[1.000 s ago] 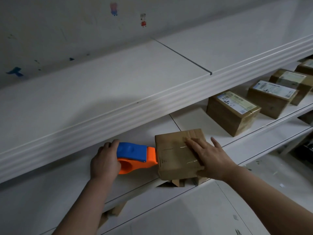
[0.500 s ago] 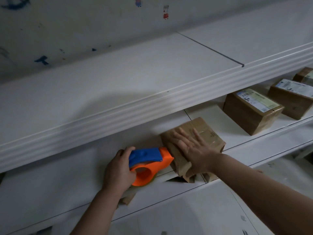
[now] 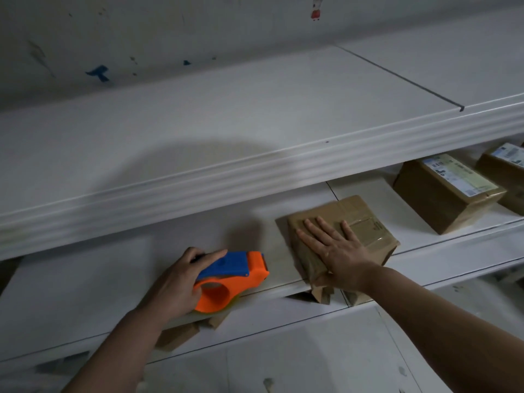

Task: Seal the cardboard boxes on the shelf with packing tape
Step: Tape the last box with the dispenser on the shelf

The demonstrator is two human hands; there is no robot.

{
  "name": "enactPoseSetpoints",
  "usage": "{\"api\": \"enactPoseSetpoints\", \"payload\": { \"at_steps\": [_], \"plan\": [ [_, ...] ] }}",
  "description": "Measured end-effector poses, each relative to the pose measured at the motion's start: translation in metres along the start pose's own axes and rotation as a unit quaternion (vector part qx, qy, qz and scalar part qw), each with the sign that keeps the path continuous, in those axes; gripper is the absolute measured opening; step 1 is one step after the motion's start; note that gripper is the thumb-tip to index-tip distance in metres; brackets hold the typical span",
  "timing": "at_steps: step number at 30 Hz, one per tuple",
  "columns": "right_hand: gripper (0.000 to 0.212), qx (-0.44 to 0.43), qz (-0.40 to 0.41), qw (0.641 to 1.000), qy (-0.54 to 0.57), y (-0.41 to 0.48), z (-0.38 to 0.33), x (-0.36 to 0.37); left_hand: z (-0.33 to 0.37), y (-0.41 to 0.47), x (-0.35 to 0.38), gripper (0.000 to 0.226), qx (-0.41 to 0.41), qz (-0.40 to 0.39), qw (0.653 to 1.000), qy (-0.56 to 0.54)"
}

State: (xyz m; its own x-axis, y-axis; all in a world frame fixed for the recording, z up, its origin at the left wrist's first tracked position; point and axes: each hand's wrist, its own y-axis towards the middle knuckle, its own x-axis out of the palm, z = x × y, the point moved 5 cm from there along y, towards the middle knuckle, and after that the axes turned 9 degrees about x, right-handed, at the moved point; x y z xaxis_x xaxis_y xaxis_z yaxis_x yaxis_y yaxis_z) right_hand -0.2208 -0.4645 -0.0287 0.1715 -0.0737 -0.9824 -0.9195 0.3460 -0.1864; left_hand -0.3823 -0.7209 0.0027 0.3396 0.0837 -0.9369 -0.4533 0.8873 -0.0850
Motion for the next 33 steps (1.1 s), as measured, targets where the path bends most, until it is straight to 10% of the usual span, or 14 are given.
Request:
{"api": "enactPoseSetpoints", "payload": {
  "at_steps": [23, 33],
  "plan": [
    [0.109, -0.017, 0.021, 0.999, 0.02, 0.0, -0.001, 0.001, 0.101, 0.069, 0.004, 0.033, -0.17, -0.126, 0.907, 0.363],
    [0.111, -0.018, 0.018, 0.999, 0.022, 0.001, -0.001, 0.003, 0.07, 0.042, 0.003, 0.051, -0.188, 0.014, 0.954, 0.234]
  ]
}}
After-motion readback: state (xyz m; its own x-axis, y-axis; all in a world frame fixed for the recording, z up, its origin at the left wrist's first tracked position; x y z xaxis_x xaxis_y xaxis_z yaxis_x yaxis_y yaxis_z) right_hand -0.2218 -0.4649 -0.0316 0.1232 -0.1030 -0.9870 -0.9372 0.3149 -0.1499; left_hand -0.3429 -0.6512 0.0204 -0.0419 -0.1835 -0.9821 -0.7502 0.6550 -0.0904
